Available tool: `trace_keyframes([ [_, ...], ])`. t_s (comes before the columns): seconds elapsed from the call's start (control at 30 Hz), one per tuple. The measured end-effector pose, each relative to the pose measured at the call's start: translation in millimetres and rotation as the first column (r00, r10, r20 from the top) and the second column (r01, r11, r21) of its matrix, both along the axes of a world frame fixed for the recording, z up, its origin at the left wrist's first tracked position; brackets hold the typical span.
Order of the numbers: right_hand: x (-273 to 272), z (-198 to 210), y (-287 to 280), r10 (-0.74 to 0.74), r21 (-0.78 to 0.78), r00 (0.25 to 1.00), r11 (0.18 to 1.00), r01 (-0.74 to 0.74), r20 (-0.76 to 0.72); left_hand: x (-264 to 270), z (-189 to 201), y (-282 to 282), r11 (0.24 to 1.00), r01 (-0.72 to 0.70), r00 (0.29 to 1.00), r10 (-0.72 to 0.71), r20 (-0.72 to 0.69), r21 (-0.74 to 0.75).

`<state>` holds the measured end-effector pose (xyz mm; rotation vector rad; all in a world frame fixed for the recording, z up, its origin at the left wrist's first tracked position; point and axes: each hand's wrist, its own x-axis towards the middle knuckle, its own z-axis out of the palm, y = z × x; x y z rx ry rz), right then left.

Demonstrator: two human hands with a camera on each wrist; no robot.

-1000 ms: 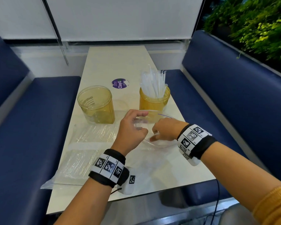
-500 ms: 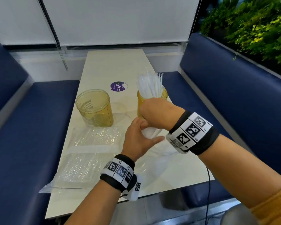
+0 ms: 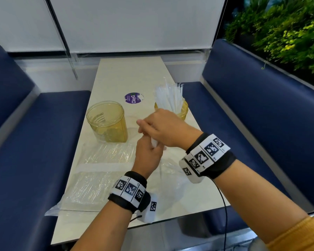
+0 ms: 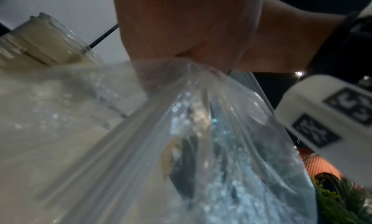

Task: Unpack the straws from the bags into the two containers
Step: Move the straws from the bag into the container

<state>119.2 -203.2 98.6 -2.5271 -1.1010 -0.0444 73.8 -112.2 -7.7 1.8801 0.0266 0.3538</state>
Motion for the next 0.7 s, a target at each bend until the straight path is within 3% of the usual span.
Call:
trace_keyframes([
  [0.07,2,-6,1,0.007,0.075,1.000,0.997,-0.008,0.013,0,-1,2,1.000,0.002,1.000,-0.002,0.004,-0.024],
  [0.13,1,-7,0,-0.014,0.266,1.000,0.964,0.009,0.015,-1,-1,2,0.999,0.021,1.000,-0.020,0.019,-0.032],
  [0.2,-2,-11,0,-0.090,0.401,0.988,0.906,0.134,-0.126,2,0,5,0.999,0.031,0.999,-0.030,0.042,-0.025],
  [0.3,-4,-28,7,-0.155,0.336,0.937,0.905,0.262,-0.312,4,4,8,0.999,0.023,0.996,-0.019,0.083,-0.041],
  [0.43,0,-50,20,-0.163,0.464,0.899,0.811,0.357,-0.407,5,1,12,0.986,0.008,0.999,-0.002,0.036,-0.169],
  [0.6,0,-9,31,-0.101,0.570,0.853,0.703,0.425,-0.512,-1,-4,7,0.968,0.048,0.996,-0.063,-0.057,-0.245],
  [0.7,20,35,31,-0.063,0.681,0.829,0.538,0.497,-0.555,0,-9,2,0.981,0.017,0.992,-0.041,-0.121,-0.195],
])
